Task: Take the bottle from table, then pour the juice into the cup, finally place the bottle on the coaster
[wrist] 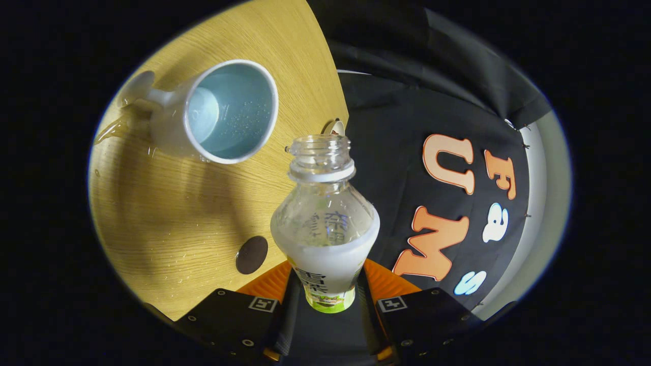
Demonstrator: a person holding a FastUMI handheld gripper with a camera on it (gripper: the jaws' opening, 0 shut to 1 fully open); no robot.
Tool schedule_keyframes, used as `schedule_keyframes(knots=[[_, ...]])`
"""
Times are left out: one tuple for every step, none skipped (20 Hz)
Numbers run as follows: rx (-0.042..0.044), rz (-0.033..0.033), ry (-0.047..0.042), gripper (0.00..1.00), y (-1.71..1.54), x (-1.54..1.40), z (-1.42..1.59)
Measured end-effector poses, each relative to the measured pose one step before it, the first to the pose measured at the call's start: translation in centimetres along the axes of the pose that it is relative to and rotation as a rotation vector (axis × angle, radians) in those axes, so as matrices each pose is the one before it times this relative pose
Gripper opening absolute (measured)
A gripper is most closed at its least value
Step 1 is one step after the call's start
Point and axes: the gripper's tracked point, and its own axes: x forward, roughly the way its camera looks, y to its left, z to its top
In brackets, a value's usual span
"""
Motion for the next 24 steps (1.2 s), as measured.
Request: schedule_keyframes(knots=[[-0.00897, 0.00403, -0.00131, 0.57, 0.123, 0.034, 0.006], [-0.00938, 0.00288, 0.00040, 0.57, 0.072, -0.001, 0.023], [-0.01240, 0.00117, -0.00054, 0.57, 0.083, 0.092, -0.038], [-0.01178, 0.00079, -0.00161, 0.57, -0.035, -0.022, 0.024], [-0.00674, 0.00010, -0.00174, 0.57, 0.005, 0.046, -0.039], [-0.00595, 0.00081, -0.00041, 0.57, -0.042, 0.043, -0.049], [-0.00667, -0.00132, 0.00009, 0.57, -0.096, 0.053, -0.015], [-0.00757, 0.00057, -0.00104, 0.57, -0.099, 0.045, -0.017], [-0.00935, -0.00088, -0.00112, 0.57, -0.096, 0.036, -0.058], [-0.00918, -0.00081, -0.00225, 0.57, -0.094, 0.085, 0.019], [-0.00782, -0.00049, -0.00240, 0.57, -0.141, -0.038, -0.035], [-0.00717, -0.00064, -0.00488, 0.57, -0.090, -0.006, 0.094], [-0.00852, -0.00017, -0.00340, 0.57, -0.155, 0.061, 0.052], [-0.00985, -0.00039, -0.00148, 0.57, -0.052, 0.062, 0.037], [-0.01012, 0.00004, -0.00198, 0.57, -0.079, 0.097, 0.003], [-0.00868, 0.00127, -0.00250, 0.57, -0.050, 0.015, 0.042], [-0.00864, 0.00156, -0.00227, 0.57, 0.000, 0.066, 0.100], [-0.00824, 0.00016, -0.00340, 0.57, -0.120, 0.006, 0.048], [-0.00589, 0.00143, -0.00373, 0.57, -0.040, 0.023, 0.077], [-0.00726, 0.00178, -0.00350, 0.57, -0.087, 0.042, 0.080], [-0.00921, -0.00115, -0.00175, 0.57, -0.094, 0.090, 0.037], [-0.00968, 0.00151, -0.00127, 0.56, -0.105, -0.001, 0.009], [-0.00846, 0.00124, -0.00251, 0.56, 0.009, 0.046, 0.045], [-0.01006, -0.00003, -0.00303, 0.56, -0.122, -0.016, 0.043]])
